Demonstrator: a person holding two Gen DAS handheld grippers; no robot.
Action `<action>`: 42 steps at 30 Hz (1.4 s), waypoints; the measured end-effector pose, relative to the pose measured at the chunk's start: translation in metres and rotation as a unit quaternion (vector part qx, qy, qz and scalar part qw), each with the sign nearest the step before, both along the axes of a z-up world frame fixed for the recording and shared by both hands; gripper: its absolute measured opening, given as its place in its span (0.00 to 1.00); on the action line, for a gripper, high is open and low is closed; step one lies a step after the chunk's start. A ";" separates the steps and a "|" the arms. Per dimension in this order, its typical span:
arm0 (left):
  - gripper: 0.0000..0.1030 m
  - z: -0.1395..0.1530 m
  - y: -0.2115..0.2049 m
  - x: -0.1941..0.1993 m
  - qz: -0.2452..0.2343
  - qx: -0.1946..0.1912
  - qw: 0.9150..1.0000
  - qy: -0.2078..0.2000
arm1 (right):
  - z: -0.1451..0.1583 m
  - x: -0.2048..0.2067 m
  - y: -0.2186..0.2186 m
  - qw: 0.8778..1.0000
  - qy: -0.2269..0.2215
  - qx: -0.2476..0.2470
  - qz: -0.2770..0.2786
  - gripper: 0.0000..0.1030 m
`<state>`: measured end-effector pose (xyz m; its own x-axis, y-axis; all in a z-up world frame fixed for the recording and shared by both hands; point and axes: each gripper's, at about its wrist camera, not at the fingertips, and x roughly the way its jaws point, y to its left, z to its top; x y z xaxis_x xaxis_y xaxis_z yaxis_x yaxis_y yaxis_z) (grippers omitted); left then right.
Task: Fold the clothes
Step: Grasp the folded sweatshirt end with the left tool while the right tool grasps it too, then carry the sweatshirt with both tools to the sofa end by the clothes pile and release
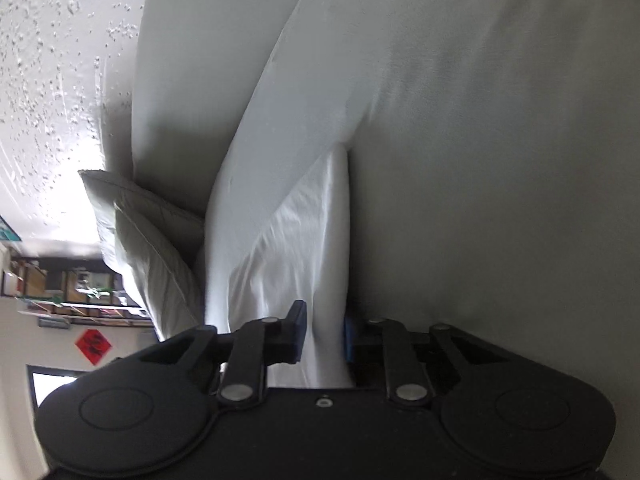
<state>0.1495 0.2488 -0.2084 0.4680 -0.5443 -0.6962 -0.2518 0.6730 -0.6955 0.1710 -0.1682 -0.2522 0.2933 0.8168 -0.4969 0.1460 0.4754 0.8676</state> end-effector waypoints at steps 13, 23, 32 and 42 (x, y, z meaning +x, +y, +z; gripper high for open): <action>0.06 0.068 -0.080 -0.029 -0.022 0.235 0.964 -0.121 | 0.044 -0.023 0.029 0.974 -0.195 -0.118 0.010 0.05; 0.06 0.182 -0.189 -0.157 -0.025 0.264 0.894 -0.361 | 0.180 -0.167 -0.054 0.896 -0.398 -0.174 -0.086 0.04; 0.07 0.205 -0.330 -0.175 -0.153 0.130 0.884 -0.421 | 0.237 -0.292 -0.194 0.806 -0.439 -0.305 -0.255 0.04; 0.07 0.151 -0.493 -0.096 -0.215 0.192 0.884 -0.367 | 0.189 -0.236 -0.304 0.817 -0.347 -0.347 -0.303 0.04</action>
